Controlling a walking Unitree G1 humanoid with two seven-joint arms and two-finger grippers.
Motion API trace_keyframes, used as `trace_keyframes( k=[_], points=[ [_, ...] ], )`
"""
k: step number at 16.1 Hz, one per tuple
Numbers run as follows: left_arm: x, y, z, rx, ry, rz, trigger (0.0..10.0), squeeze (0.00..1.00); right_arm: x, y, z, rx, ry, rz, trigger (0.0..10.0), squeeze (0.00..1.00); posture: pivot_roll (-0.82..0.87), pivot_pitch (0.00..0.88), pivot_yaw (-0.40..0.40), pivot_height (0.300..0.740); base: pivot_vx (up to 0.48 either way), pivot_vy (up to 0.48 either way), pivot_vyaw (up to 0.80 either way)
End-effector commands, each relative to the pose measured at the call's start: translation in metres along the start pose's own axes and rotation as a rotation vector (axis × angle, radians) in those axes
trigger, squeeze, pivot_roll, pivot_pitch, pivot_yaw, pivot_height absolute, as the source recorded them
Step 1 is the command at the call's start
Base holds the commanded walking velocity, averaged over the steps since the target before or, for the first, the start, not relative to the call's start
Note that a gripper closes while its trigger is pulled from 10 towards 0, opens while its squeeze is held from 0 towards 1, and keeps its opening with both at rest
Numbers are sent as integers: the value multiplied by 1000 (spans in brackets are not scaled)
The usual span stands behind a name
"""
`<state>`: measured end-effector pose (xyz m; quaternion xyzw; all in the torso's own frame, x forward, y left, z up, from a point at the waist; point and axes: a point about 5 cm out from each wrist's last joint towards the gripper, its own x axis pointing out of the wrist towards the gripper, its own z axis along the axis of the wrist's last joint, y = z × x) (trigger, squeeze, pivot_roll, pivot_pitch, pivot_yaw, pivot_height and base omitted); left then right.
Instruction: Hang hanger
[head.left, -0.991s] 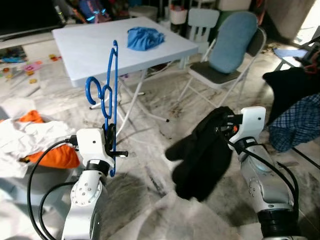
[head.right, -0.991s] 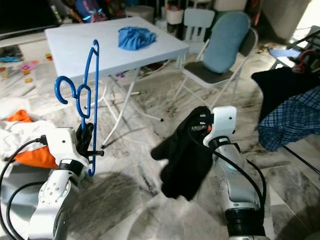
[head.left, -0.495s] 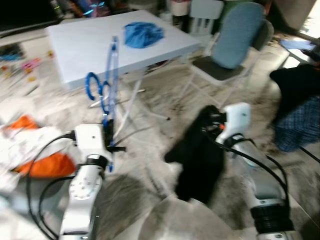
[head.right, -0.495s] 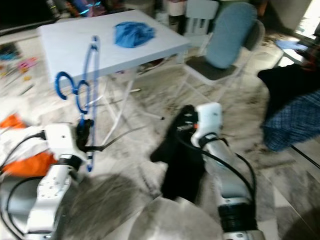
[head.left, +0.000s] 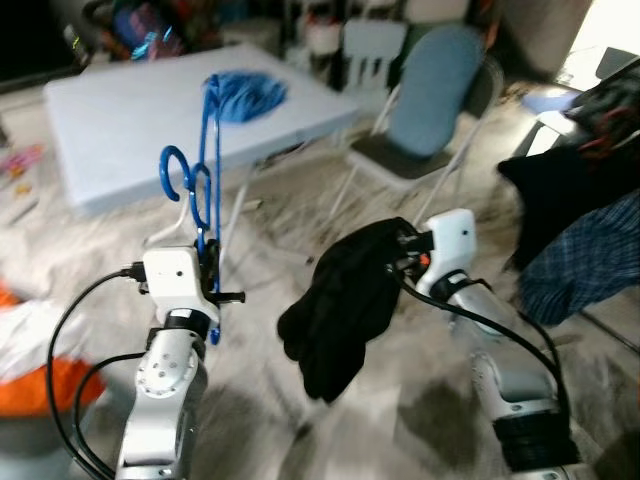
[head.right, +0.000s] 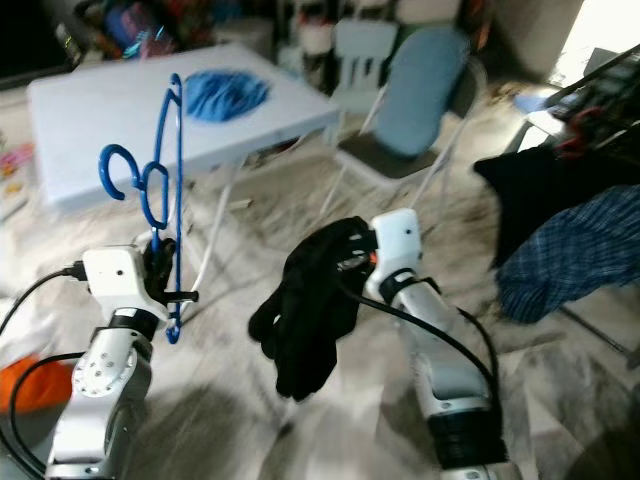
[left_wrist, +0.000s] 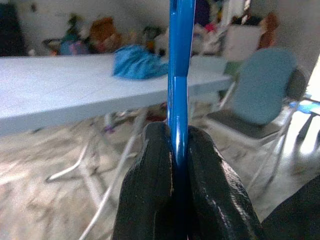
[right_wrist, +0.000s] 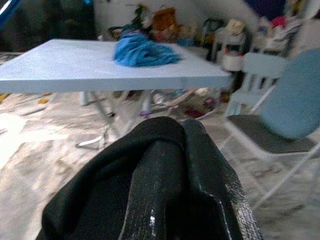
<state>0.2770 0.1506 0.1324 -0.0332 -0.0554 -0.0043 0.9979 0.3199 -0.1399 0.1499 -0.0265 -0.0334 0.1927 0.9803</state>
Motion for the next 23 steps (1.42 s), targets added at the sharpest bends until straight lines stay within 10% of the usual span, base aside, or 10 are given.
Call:
trace_keyframes(
  k=[1,23],
  points=[
    [2,-4,3,-1,-14,-6,10000,0,1,-7,12,-14,-43,-15,10000,0,-85,0,6,740,465,0,800],
    [7,-3,2,-3,-12,32,10000,0,5,-7,15,46,-58,19,10000,0,-87,0,2,740,445,28,92]
  ],
)
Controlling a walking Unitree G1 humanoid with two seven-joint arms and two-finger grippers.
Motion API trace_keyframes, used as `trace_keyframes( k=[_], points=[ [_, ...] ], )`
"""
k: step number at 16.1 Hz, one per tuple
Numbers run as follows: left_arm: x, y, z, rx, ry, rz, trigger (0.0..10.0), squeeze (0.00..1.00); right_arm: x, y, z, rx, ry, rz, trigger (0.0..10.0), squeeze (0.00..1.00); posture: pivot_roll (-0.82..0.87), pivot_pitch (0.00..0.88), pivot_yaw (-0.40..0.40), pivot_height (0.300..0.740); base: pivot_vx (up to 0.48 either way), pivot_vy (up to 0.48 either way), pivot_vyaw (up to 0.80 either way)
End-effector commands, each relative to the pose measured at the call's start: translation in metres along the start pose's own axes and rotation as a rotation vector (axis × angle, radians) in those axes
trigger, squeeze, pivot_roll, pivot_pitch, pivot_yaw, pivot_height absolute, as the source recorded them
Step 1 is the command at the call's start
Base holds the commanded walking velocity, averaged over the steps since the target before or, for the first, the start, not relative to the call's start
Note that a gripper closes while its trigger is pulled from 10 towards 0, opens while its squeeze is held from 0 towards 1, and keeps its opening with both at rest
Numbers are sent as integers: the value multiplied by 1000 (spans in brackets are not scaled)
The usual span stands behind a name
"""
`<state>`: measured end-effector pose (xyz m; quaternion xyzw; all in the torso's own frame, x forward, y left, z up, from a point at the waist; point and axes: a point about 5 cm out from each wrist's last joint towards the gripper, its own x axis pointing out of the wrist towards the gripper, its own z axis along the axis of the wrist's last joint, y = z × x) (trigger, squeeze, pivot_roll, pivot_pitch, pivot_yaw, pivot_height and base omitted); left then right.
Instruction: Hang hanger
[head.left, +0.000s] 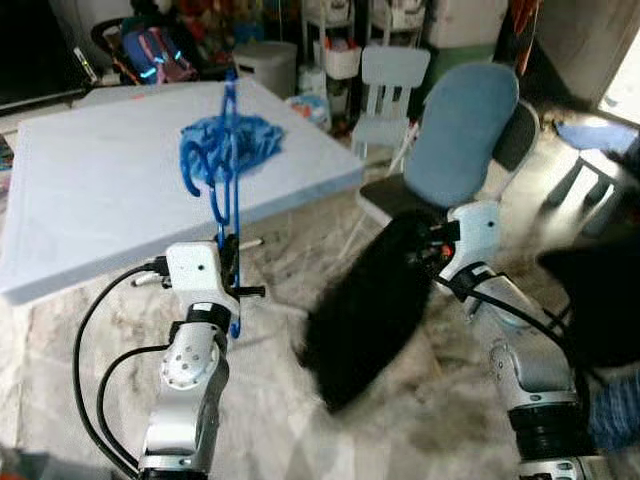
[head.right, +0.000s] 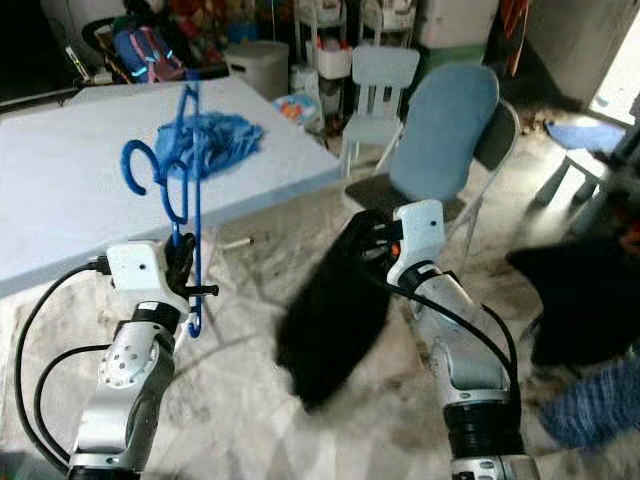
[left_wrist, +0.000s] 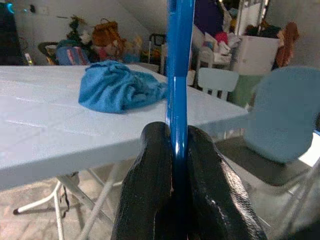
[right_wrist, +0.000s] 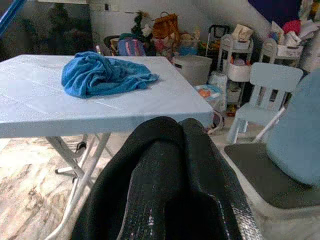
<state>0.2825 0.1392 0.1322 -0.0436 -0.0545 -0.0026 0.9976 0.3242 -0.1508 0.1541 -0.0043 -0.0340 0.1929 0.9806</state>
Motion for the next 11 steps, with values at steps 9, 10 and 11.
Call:
trace_keyframes(
  k=[9,10,11],
  points=[
    [3,8,4,35,-9,37,10000,0,10,12,14,-18,-70,71,10000,0,-77,0,1,740,127,423,603],
    [3,8,5,36,-12,37,10000,0,10,13,14,-19,-72,74,10000,0,-77,0,1,740,0,454,800],
    [4,8,5,41,-19,33,10000,0,11,14,14,-18,-73,75,10000,0,-76,0,1,740,0,450,800]
  ],
)
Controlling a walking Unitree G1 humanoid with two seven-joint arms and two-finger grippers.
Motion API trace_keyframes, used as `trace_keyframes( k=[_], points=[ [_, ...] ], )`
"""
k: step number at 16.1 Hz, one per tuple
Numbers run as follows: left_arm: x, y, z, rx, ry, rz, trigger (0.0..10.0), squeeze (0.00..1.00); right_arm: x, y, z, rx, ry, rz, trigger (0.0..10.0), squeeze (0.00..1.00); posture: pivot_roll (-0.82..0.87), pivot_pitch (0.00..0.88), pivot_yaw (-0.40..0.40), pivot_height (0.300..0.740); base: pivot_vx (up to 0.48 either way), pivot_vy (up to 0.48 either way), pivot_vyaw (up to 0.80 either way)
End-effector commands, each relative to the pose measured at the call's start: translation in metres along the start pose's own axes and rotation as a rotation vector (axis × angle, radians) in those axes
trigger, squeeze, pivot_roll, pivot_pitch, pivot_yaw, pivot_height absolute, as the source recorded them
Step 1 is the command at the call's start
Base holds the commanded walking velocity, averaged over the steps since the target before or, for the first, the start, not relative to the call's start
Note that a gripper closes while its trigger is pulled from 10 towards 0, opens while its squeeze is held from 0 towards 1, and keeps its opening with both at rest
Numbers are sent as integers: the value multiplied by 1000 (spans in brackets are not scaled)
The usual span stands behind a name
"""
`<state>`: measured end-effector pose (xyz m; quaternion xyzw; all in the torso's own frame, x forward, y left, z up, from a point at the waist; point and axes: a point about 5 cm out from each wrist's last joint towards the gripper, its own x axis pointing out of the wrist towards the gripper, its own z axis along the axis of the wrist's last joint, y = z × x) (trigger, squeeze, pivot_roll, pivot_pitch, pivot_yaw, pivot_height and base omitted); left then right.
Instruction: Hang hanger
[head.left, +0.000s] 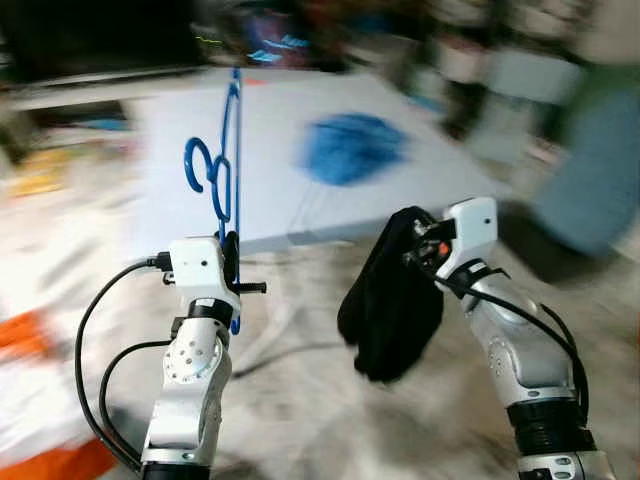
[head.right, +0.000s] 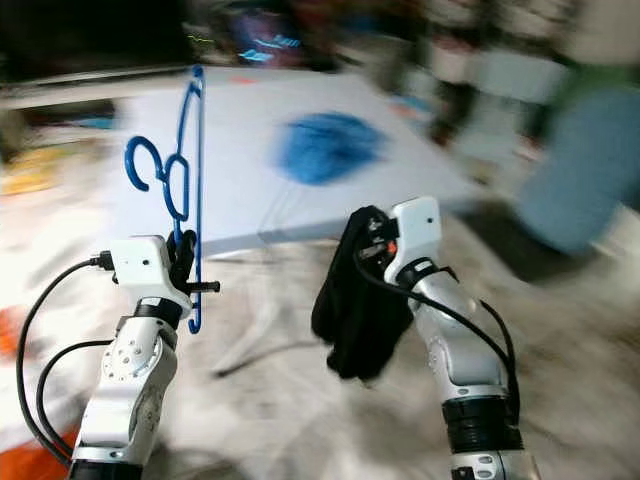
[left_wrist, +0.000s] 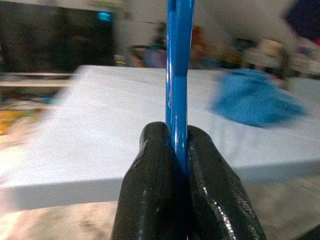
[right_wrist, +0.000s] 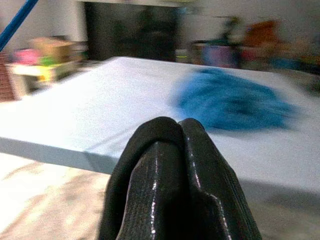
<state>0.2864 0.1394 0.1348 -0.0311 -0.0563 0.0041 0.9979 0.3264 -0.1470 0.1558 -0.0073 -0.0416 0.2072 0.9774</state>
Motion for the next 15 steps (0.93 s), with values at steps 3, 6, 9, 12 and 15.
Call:
trace_keyframes(
  k=[3,6,9,12,15],
  points=[
    [0,7,4,19,-21,10,10000,0,9,12,14,1,-69,44,10000,0,-74,0,3,740,89,420,373],
    [1,5,6,10,-30,-7,10000,0,10,10,16,11,-79,29,10000,0,-73,0,4,740,356,319,0],
    [0,0,4,-1,-17,-40,10000,0,12,9,18,-39,-90,-16,10000,0,-74,0,8,740,469,0,0],
    [-1,-3,0,2,10,-52,10000,0,13,6,17,-51,-102,-52,10000,0,-74,0,8,740,472,0,0],
    [0,-3,-3,-50,32,-28,10000,0,13,9,15,-13,-74,-34,10000,0,-75,0,6,740,139,0,0]
  ],
)
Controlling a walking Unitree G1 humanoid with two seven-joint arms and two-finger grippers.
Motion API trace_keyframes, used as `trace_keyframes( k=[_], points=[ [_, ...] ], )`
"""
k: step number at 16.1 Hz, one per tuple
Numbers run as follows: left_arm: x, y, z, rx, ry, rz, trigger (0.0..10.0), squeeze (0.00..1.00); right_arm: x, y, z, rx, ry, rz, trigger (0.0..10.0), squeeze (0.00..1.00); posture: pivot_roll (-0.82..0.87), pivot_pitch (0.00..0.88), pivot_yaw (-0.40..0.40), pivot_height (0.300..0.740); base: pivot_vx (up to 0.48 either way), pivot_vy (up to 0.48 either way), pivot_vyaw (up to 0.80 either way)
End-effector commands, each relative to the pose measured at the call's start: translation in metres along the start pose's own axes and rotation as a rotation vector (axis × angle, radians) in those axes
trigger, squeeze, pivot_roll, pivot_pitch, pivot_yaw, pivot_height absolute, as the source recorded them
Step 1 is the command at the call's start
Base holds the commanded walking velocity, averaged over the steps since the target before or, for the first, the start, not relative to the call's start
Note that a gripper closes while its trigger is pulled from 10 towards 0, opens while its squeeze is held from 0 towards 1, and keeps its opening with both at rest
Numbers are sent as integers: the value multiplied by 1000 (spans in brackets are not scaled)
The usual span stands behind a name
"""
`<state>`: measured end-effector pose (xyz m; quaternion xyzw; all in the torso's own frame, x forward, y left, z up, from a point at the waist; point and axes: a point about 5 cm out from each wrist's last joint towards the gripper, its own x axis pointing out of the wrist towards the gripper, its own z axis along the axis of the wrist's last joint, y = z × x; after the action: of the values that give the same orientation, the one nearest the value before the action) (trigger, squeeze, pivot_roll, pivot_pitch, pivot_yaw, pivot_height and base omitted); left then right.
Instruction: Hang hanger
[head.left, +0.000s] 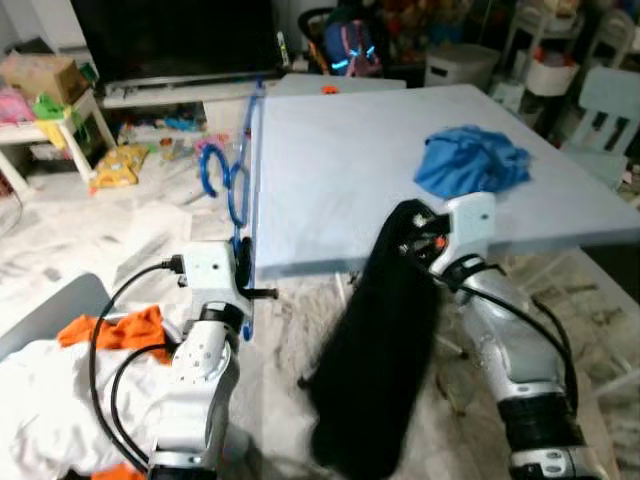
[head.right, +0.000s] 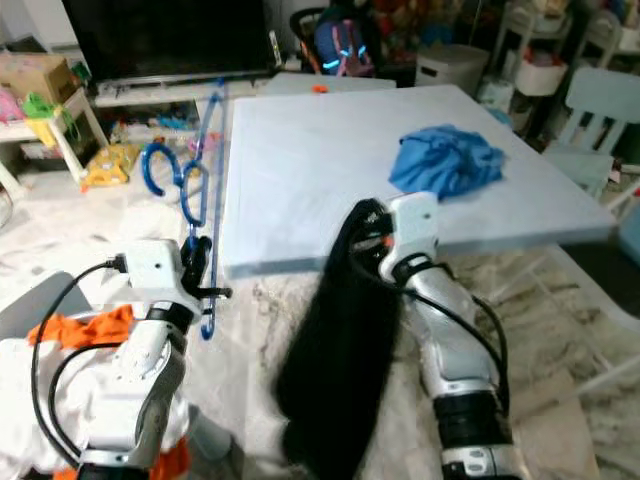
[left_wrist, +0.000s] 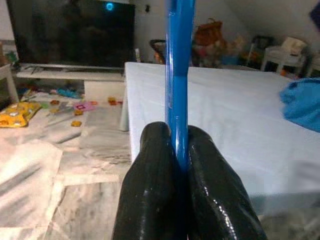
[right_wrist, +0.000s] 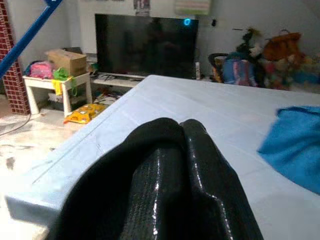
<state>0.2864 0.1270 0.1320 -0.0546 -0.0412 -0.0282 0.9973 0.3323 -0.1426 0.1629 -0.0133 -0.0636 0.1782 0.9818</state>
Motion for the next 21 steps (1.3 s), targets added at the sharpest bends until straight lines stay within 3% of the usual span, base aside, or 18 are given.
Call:
trace_keyframes(
  k=[1,6,21],
  points=[
    [-1,8,1,5,-4,14,10000,0,5,9,8,13,-36,34,10000,0,-73,0,5,740,0,0,0],
    [-3,4,5,18,-28,-18,10000,0,5,10,6,-6,-19,36,10000,0,-75,0,3,740,0,0,0],
    [-2,3,7,-7,-39,-28,10000,0,6,10,4,21,-5,43,10000,0,-76,4,1,740,314,-326,0]
  ],
)
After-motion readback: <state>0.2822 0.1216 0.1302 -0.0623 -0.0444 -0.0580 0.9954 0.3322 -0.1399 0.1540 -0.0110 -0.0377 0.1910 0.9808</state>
